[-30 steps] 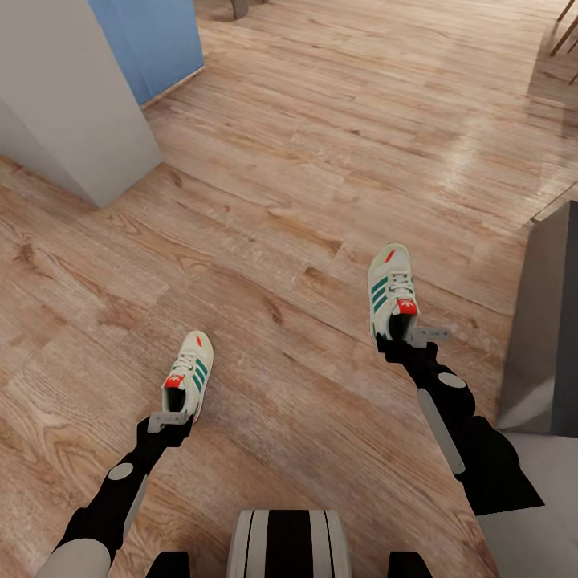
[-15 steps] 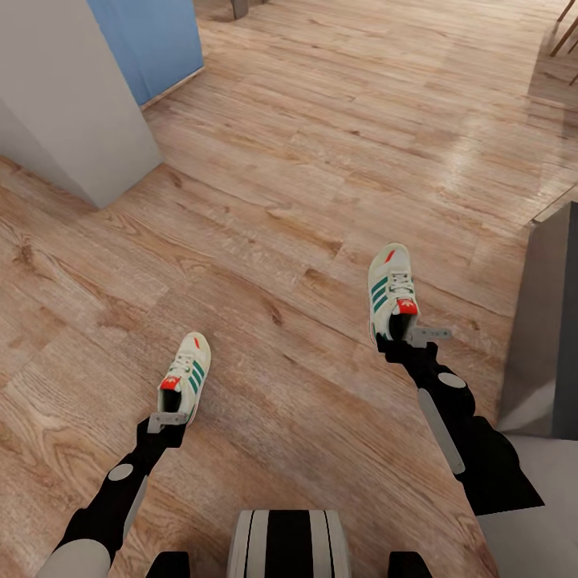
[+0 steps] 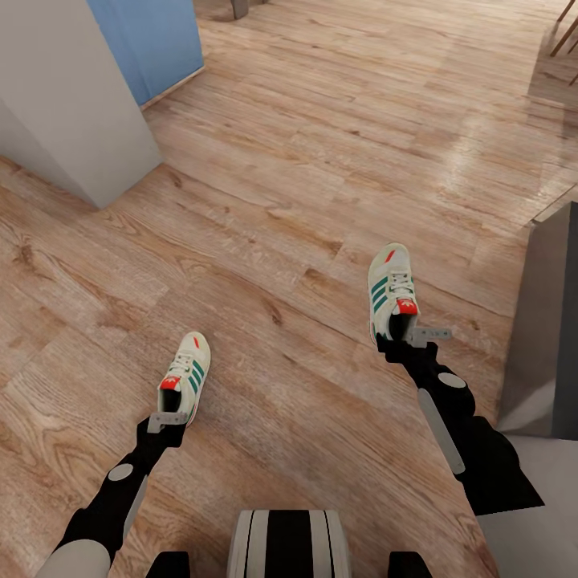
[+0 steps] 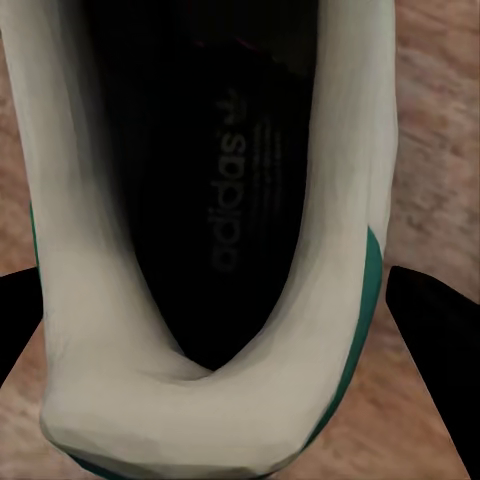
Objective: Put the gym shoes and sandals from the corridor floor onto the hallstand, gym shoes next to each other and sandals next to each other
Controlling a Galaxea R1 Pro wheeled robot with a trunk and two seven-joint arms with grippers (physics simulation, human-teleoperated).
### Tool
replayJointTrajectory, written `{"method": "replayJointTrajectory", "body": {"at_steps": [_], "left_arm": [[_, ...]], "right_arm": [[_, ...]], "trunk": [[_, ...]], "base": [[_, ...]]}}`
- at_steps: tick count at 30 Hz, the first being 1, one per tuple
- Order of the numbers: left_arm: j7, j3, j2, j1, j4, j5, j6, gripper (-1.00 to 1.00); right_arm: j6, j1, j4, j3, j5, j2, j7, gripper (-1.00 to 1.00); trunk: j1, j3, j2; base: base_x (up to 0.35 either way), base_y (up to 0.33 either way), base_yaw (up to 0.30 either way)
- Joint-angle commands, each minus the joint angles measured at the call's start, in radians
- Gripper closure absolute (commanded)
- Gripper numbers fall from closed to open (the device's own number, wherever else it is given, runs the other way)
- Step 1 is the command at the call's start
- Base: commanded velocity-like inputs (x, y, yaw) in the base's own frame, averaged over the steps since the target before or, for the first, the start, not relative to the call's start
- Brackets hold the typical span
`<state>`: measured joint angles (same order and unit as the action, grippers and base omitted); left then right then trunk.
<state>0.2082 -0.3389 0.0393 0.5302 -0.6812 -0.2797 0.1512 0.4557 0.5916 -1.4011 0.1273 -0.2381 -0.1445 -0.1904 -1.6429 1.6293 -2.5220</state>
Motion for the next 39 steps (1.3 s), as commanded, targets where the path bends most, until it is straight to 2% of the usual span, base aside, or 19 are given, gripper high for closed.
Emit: {"method": "replayJointTrajectory", "body": {"at_steps": [1, 8, 39], "left_arm": [[0.007, -0.006, -0.001, 0.001, 0.0, -0.012, 0.005, 1.0], [0.007, -0.004, -0.001, 0.001, 0.0, -0.012, 0.006, 1.0], [0.005, -0.006, 0.0, 0.002, -0.004, -0.013, 0.005, 1.0]], "right_arm": [[0.003, 0.001, -0.001, 0.003, -0.01, -0.001, -0.01, 1.0], [0.003, 0.001, -0.001, 0.003, -0.01, -0.001, -0.01, 1.0], [0.003, 0.001, -0.002, 0.005, -0.011, 0.0, -0.01, 1.0]], "trunk": [[0.0, 0.001, 0.0], [0.0, 0.001, 0.0], [0.014, -0.119, 0.007]], "base": [[0.0, 0.0, 0.0], [0.0, 0.0, 0.0], [0.0, 0.0, 0.0]]}}
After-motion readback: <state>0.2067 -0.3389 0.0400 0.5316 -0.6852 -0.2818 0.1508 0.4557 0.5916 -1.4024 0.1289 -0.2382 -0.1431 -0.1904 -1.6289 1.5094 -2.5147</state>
